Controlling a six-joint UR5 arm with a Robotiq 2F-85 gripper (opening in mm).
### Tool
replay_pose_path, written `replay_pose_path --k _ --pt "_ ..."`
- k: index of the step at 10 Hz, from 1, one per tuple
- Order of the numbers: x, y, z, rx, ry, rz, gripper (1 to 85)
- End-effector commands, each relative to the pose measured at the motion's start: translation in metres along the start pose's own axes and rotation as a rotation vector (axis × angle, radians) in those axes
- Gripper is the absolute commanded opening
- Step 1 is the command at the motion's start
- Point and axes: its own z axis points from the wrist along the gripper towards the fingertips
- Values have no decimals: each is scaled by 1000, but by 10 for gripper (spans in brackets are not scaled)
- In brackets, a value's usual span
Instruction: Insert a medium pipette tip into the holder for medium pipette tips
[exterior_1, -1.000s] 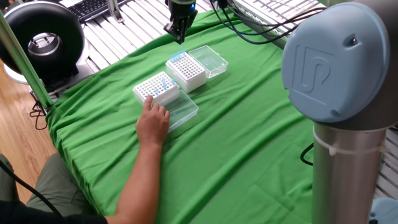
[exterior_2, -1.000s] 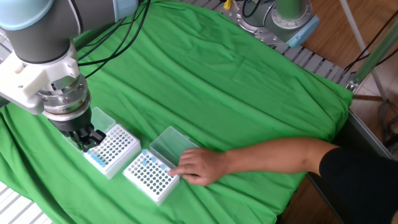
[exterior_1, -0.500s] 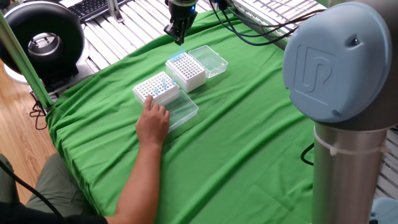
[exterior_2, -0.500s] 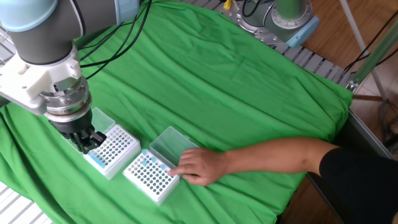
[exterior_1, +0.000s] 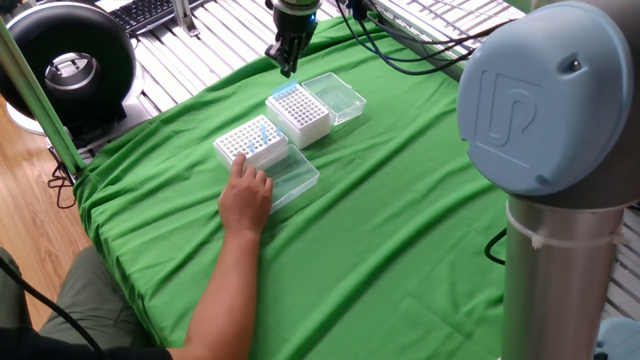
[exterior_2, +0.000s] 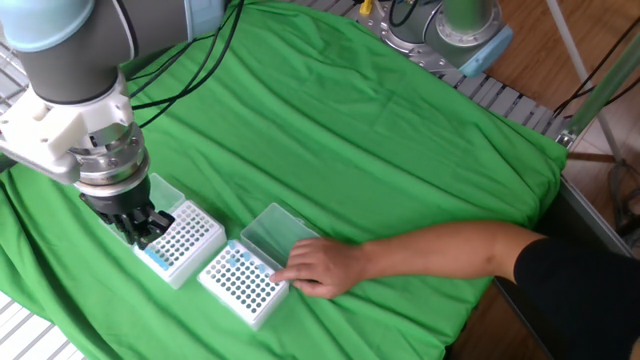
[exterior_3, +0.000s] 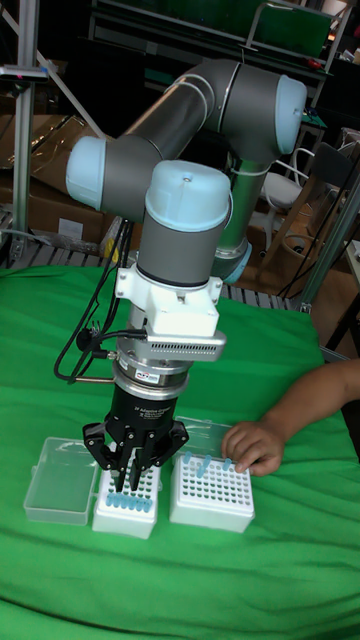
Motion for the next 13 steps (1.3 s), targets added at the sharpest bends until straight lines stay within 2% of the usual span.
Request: replay_pose_path --k 1,2,4,7,9,13 --pt "0 3 1 -16 -6 9 237" --pt "1 7 2 -13 -4 29 237" --pt "6 28 2 -6 13 89 237" --pt "9 73 -3 -12 65 171 233" --pt "11 100 -2 -14 74 216 230" --pt "17 117 7 -21 63 277 230"
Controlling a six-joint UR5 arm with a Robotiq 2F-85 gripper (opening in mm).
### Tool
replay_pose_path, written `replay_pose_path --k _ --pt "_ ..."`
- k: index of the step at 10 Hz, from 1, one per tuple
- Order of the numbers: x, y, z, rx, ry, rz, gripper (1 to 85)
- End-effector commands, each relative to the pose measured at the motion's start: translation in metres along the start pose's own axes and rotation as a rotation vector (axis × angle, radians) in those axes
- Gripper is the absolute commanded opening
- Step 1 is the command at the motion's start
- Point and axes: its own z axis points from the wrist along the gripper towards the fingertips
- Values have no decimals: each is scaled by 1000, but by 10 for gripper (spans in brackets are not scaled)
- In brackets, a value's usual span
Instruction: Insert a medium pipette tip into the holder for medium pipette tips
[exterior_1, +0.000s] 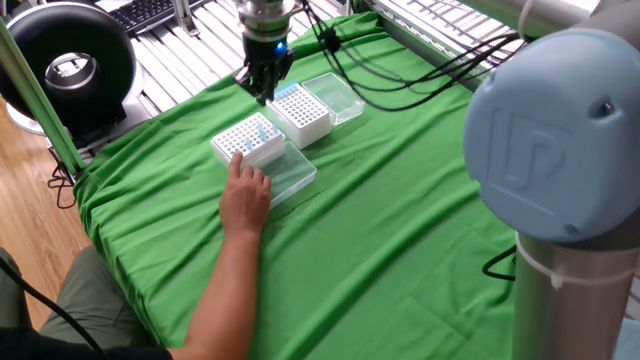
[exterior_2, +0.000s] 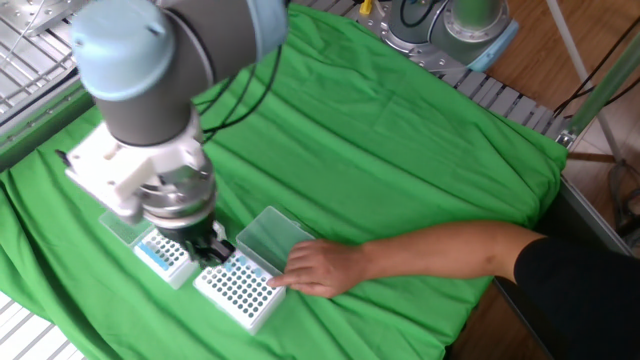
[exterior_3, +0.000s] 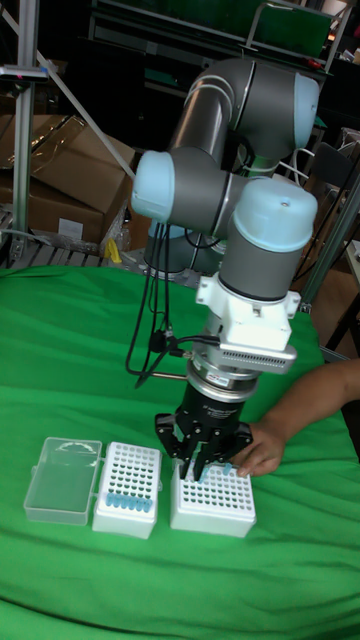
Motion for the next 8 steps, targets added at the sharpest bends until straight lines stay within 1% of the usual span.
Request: replay_pose_path --k 1,3,8 --pt "7 22 3 -36 0 62 240" --pt "6 30 8 -56 -15 69 283" --pt "16 28 20 -29 -15 81 260"
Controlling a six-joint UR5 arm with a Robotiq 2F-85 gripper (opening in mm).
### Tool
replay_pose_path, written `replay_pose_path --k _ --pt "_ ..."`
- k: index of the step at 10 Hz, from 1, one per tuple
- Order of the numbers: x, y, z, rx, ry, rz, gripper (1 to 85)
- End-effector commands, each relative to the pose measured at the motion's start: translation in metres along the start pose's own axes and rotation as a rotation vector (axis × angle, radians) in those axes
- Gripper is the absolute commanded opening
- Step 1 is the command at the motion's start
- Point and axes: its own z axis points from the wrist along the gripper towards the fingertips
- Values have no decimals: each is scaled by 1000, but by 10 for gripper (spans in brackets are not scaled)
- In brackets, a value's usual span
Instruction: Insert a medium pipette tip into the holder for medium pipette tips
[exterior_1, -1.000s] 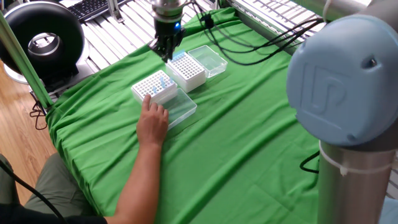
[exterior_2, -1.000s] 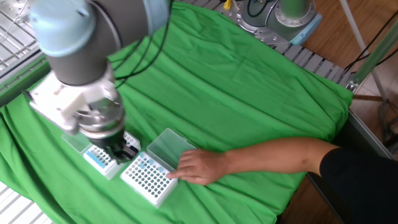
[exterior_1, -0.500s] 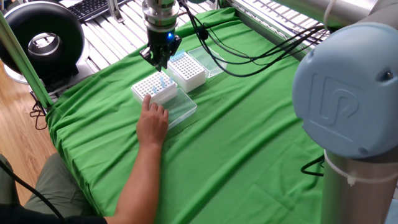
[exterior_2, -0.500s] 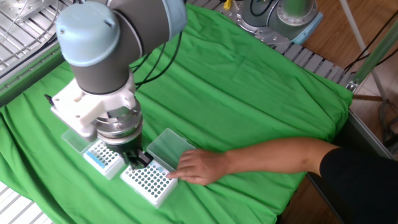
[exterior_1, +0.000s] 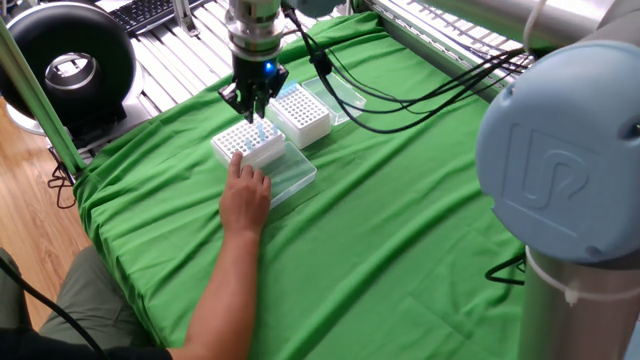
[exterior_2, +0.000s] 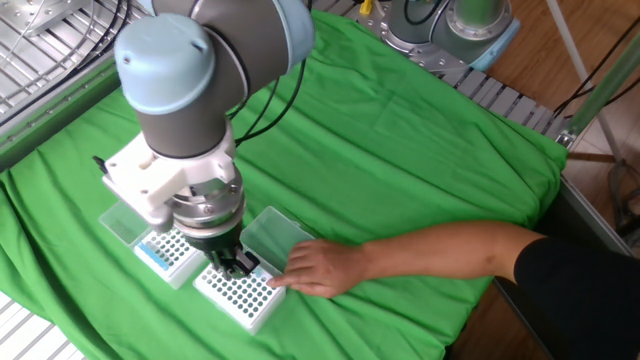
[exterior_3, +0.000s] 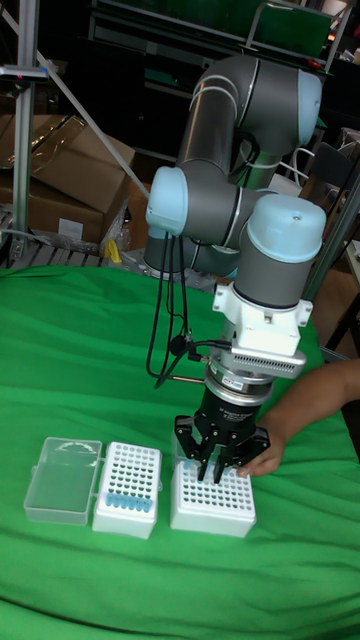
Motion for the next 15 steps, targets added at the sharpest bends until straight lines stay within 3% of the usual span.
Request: replay_pose_path --k 1,5,15 --pt "5 1 5 -3 -1 13 260" --pt "6 -8 9 -4 -10 -6 257" --pt "6 -1 -4 17 16 31 257"
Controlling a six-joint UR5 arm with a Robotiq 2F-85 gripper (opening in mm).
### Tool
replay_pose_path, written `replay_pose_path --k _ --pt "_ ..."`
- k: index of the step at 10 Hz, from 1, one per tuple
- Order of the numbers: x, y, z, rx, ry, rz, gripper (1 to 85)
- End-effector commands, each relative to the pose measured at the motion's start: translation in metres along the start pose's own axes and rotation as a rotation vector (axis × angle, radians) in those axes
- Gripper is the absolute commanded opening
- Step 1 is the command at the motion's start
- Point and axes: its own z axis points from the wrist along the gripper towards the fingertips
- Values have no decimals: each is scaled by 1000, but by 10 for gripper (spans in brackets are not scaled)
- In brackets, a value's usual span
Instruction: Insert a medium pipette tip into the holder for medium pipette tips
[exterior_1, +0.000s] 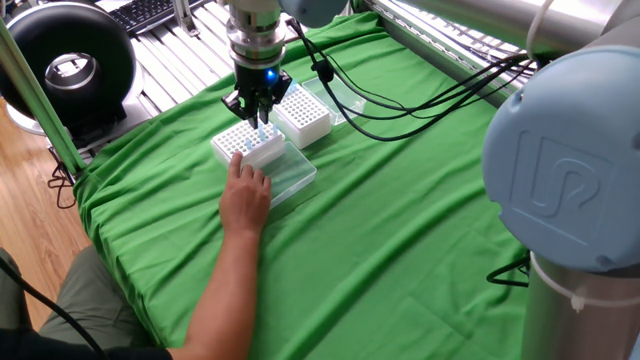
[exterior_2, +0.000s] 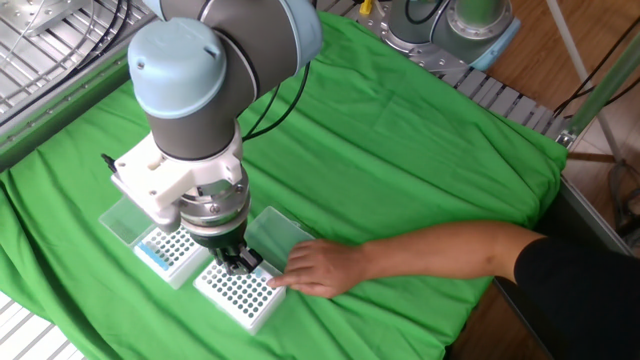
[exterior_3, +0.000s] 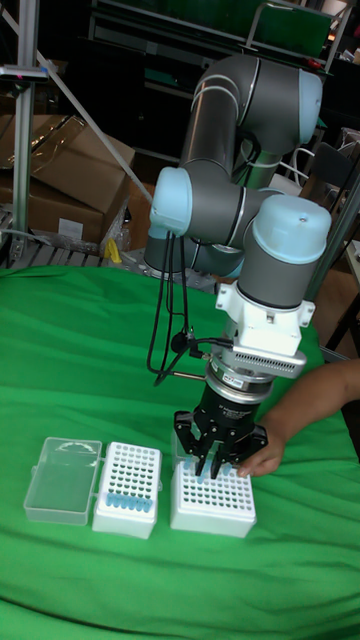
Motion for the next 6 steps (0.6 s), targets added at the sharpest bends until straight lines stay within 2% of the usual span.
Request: replay_pose_path --k 1,6 --pt "-1 3 -1 -9 -1 13 257" --pt "-3 1 6 -4 -15 11 240"
